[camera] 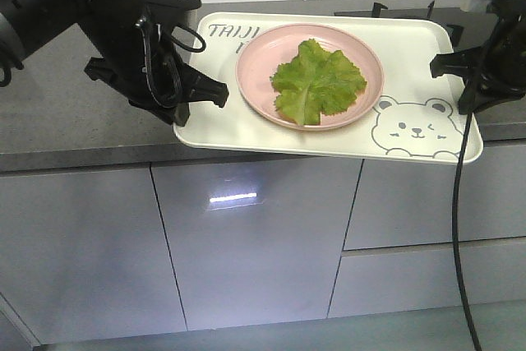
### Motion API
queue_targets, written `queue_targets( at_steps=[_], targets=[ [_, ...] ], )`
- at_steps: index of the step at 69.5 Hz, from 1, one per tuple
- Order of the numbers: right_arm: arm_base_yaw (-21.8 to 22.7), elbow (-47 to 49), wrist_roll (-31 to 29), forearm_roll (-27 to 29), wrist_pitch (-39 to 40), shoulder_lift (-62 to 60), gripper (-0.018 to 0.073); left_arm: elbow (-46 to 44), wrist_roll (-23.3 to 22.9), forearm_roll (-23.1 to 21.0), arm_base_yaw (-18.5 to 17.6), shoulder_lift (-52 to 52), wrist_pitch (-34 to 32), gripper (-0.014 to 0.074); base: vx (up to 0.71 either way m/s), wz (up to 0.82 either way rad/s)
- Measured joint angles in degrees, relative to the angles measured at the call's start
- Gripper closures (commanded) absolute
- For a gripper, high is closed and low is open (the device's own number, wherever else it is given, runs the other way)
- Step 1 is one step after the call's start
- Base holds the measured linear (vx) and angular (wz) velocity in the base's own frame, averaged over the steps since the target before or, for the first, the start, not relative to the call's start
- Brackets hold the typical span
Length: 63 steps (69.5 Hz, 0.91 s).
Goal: Transfer vegetables to tray and serve
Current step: 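Drive the base toward the stove counter holding the tray level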
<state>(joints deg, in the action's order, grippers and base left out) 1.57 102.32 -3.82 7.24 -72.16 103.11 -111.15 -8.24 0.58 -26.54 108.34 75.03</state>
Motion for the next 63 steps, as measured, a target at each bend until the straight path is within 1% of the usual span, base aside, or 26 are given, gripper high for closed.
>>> queue_targets(
  at_steps=[63],
  targets=[
    [0.00,0.00,0.00,0.00,0.00,0.00,0.0565,0.00,0.00,0.00,0.00,0.00,0.00,0.0602,0.11,0.04]
  ],
)
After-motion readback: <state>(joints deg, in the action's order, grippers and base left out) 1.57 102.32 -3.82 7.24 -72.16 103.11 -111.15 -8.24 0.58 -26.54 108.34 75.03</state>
